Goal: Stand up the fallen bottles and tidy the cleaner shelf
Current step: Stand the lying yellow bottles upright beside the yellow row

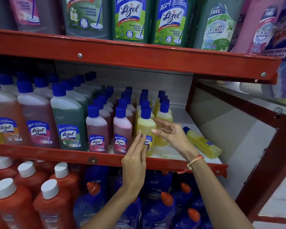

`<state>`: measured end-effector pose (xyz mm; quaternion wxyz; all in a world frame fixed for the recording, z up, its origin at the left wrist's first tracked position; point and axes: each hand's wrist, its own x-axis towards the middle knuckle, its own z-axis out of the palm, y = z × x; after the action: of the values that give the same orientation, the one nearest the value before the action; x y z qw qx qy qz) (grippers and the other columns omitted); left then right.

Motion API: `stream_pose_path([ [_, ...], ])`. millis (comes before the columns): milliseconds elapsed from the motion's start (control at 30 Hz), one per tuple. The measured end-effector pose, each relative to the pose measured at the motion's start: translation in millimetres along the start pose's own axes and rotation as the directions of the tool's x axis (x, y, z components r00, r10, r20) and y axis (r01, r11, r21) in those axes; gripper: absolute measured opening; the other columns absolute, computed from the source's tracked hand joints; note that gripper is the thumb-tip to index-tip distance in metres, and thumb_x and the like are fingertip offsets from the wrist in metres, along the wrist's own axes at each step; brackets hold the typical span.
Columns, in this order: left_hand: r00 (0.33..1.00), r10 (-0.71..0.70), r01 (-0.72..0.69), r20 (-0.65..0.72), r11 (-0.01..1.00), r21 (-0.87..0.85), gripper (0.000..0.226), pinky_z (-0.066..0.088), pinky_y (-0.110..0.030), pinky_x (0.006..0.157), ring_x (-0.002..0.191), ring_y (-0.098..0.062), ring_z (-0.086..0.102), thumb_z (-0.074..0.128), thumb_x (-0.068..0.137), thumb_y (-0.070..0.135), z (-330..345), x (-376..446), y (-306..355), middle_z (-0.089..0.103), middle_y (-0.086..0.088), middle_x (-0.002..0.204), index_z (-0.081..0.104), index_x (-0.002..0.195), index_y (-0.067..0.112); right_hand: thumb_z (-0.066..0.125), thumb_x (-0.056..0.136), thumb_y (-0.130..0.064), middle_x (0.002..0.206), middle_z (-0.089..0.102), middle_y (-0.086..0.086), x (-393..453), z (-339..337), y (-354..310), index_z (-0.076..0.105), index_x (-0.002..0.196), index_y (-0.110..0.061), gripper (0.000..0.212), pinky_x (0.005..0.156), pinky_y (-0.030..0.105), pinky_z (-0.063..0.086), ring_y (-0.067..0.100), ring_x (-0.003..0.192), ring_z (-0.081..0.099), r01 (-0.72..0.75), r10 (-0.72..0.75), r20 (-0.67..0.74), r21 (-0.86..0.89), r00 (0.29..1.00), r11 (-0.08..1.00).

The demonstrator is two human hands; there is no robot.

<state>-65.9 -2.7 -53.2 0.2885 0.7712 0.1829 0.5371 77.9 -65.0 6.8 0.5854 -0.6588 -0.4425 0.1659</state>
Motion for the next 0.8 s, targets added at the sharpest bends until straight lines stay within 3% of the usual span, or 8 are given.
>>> stream_pose_path([
  [133,0.989,0.144,-0.142,0.04,0.989,-0.049,0.038,0.038,-0.017,0.106,0.123,-0.005,0.053,0.058,0.088,0.008,18.7,4.5,17.7,0.058,0.004,0.131,0.058,0.126,0.014,0.074,0.082,-0.014,0.12,0.07,0.001,-7.1,-27.1,-1.0,0.061,0.128,-0.011,0.048,0.089,0.019,0.056,0.009,0.109,0.068,-0.005,0.006,-0.087,0.016,0.996,1.0],
  [233,0.98,0.164,-0.154,0.11,0.984,-0.093,0.032,0.04,-0.016,0.103,0.117,-0.007,0.057,0.056,0.09,0.012,43.9,12.8,31.5,0.063,0.001,0.125,0.061,0.122,0.012,0.071,0.085,-0.012,0.114,0.072,0.016,-12.2,-57.0,5.9,0.066,0.118,-0.003,0.034,0.082,0.02,0.059,0.022,0.105,0.069,-0.049,0.057,-0.252,0.038,0.966,0.998],
  [300,0.973,0.137,-0.119,0.186,0.987,-0.106,0.029,0.043,-0.016,0.097,0.111,-0.009,0.06,0.055,0.09,0.017,63.5,17.0,38.5,0.067,0.0,0.12,0.062,0.118,0.012,0.069,0.087,-0.011,0.109,0.073,0.019,-14.4,-77.2,16.5,0.069,0.112,0.0,0.027,0.087,0.031,0.058,0.028,0.103,0.07,-0.1,0.057,-0.398,-0.089,0.916,0.991],
  [400,0.919,-0.051,0.109,0.391,0.986,-0.127,0.03,0.051,-0.028,0.093,0.104,-0.015,0.064,0.057,0.089,0.018,99.4,27.5,45.9,0.069,-0.008,0.115,0.062,0.117,0.011,0.066,0.088,-0.01,0.107,0.074,0.017,-15.4,-105.6,36.1,0.072,0.109,-0.003,0.023,0.094,0.033,0.052,0.027,0.101,0.07,-0.275,0.014,-0.533,-0.415,0.846,0.867],
  [567,0.729,-0.425,0.507,0.536,0.862,-0.006,0.023,0.05,-0.037,0.091,0.106,-0.032,0.062,0.053,0.088,0.004,149.0,42.5,42.8,0.067,-0.021,0.111,0.064,0.107,-0.003,0.068,0.086,-0.029,0.114,0.069,0.022,-6.2,-134.8,58.9,0.066,0.113,0.001,0.04,0.087,0.04,0.055,0.036,0.103,0.066,-0.569,0.299,-0.5,-0.569,0.813,0.594],
  [633,0.645,-0.519,0.654,0.56,0.755,-0.054,0.017,0.05,-0.041,0.093,0.105,-0.036,0.062,0.049,0.086,-0.003,160.7,44.4,38.9,0.065,-0.025,0.108,0.064,0.095,-0.002,0.071,0.083,-0.037,0.114,0.068,0.02,-1.8,-138.4,59.7,0.063,0.105,0.0,0.044,0.081,0.037,0.052,0.036,0.103,0.066,-0.594,0.367,-0.469,-0.584,0.803,0.553],
  [700,0.553,-0.582,0.79,0.597,0.593,-0.155,0.019,0.052,-0.046,0.089,0.098,-0.039,0.063,0.046,0.084,-0.011,169.4,47.3,36.7,0.062,-0.02,0.089,0.057,0.075,0.002,0.076,0.076,-0.044,0.113,0.066,0.017,1.4,-139.1,58.6,0.058,0.103,-0.004,0.052,0.077,0.035,0.05,0.033,0.103,0.065,-0.6,0.39,-0.455,-0.601,0.8,0.528],
  [800,0.481,-0.616,0.869,0.624,0.431,-0.244,0.019,0.051,-0.038,0.067,0.079,-0.031,0.059,0.038,0.086,-0.013,174.2,48.9,42.5,0.055,-0.013,0.072,0.053,0.086,0.0,0.083,0.062,-0.048,0.091,0.062,0.007,1.1,-137.8,52.5,0.052,0.087,-0.01,0.056,0.063,0.03,0.046,0.025,0.085,0.062,-0.601,0.405,-0.445,-0.601,0.799,0.527],
])
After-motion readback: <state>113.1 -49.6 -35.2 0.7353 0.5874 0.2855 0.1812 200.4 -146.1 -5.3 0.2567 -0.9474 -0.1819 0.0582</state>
